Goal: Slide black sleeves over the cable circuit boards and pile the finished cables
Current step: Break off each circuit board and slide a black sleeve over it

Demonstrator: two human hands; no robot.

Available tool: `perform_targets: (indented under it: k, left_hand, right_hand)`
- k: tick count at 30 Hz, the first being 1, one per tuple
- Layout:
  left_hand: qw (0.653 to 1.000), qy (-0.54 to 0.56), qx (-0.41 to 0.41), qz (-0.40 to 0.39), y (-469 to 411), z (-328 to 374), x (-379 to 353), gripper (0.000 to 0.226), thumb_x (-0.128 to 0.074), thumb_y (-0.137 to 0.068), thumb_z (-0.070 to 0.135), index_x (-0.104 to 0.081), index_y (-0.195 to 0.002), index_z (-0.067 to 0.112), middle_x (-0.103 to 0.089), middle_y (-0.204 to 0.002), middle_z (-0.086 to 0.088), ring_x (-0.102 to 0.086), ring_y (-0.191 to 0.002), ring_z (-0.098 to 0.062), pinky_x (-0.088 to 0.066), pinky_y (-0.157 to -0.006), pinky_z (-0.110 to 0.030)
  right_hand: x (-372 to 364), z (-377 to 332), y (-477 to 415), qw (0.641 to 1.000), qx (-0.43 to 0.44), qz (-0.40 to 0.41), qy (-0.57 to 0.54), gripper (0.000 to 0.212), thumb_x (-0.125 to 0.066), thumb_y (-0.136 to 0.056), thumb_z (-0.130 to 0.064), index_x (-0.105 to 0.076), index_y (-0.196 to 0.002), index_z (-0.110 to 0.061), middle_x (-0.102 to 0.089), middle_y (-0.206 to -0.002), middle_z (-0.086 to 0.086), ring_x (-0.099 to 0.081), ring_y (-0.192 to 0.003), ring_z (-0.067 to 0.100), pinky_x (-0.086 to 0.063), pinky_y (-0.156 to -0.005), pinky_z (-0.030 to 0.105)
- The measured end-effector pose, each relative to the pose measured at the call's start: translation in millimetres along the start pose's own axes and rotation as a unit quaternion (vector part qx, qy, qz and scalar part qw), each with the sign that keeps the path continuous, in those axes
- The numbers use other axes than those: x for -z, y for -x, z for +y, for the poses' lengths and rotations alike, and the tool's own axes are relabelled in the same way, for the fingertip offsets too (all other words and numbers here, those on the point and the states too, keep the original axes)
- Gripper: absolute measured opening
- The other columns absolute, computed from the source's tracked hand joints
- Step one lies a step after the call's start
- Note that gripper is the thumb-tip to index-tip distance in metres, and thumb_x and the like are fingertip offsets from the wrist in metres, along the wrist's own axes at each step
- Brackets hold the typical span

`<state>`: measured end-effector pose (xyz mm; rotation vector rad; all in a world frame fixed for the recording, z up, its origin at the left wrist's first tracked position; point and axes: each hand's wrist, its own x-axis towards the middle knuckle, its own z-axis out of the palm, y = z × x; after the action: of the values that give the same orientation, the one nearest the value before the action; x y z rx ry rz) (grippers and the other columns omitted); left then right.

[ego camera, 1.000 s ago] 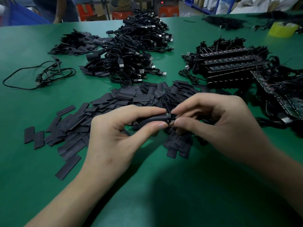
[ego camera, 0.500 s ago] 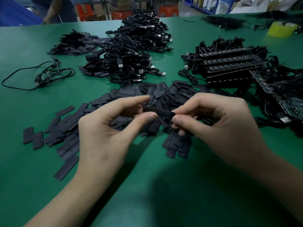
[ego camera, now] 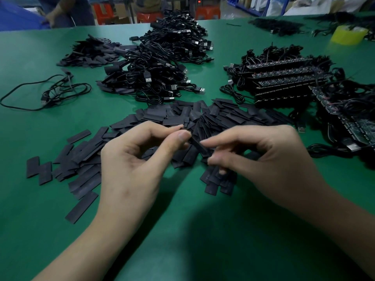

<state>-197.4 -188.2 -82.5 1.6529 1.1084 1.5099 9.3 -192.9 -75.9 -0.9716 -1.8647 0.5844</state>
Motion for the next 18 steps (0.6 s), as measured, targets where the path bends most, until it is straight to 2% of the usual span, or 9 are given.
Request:
perform_targets:
  k: [3, 5, 7, 11, 15, 18]
  left_hand:
    - [1.0, 0.027, 0.013, -0.001, 1, 1, -1, 0.012, -0.074, -0.085, 0.028, -0.072, -0.084, 0.016, -0.078, -0.087, -0.001, -0.075, -0.08, -0.013, -0.057, -0.075, -0.024]
    - [0.998, 0.054, 0.019, -0.007, 2, 1, -3, 0.011, -0.076, -0.083, 0.028, -0.069, -0.081, 0.02, -0.078, -0.088, -0.006, -0.076, -0.087, -0.023, -0.059, -0.08, -0.03]
    - [0.997, 0.073, 0.023, -0.018, 2, 2, -5, 0.012, -0.075, -0.083, 0.028, -0.065, -0.08, 0.025, -0.077, -0.089, -0.007, -0.076, -0.088, -0.026, -0.058, -0.079, -0.028]
    - [0.991, 0.115, 0.043, -0.049, 3, 3, -9, 0.015, -0.072, -0.084, 0.024, -0.059, -0.086, 0.015, -0.078, -0.09, -0.007, -0.077, -0.089, -0.021, -0.055, -0.077, -0.021]
    - [0.985, 0.142, 0.056, -0.076, 2, 4, -11, 0.018, -0.07, -0.086, 0.023, -0.057, -0.092, 0.012, -0.079, -0.084, -0.006, -0.075, -0.077, -0.012, -0.054, -0.071, -0.016]
    - [0.98, 0.168, 0.078, -0.072, 0, 2, -10, 0.018, -0.069, -0.087, 0.021, -0.057, -0.093, 0.01, -0.077, -0.076, -0.006, -0.072, -0.067, -0.013, -0.055, -0.066, -0.018]
  right_hand:
    - [-3, -4, 1, 0.999, 0.021, 0.011, 0.034, 0.016, -0.079, -0.083, -0.024, -0.079, -0.098, -0.021, -0.076, -0.081, -0.013, -0.07, -0.068, 0.0, -0.049, -0.067, 0.009]
    - [-4, -6, 1, 0.997, 0.037, 0.02, 0.068, 0.016, -0.08, -0.082, -0.024, -0.08, -0.097, -0.02, -0.076, -0.087, -0.016, -0.07, -0.077, -0.007, -0.047, -0.072, 0.006]
    - [-5, -6, 2, 0.994, 0.045, 0.023, 0.096, 0.016, -0.082, -0.081, -0.022, -0.081, -0.096, -0.019, -0.075, -0.091, -0.017, -0.069, -0.085, -0.011, -0.046, -0.077, 0.004]
    - [-6, -5, 4, 0.989, 0.061, 0.026, 0.136, 0.015, -0.084, -0.081, -0.018, -0.082, -0.096, -0.017, -0.077, -0.092, -0.012, -0.07, -0.087, -0.005, -0.049, -0.079, 0.01]
    - [-8, -4, 6, 0.985, 0.072, 0.023, 0.157, 0.012, -0.083, -0.084, -0.019, -0.081, -0.095, -0.015, -0.078, -0.091, -0.007, -0.073, -0.086, 0.004, -0.056, -0.076, 0.026]
    - [-10, -6, 6, 0.984, 0.067, 0.028, 0.165, 0.012, -0.08, -0.086, -0.022, -0.081, -0.095, -0.015, -0.078, -0.093, -0.009, -0.071, -0.085, 0.001, -0.054, -0.076, 0.021]
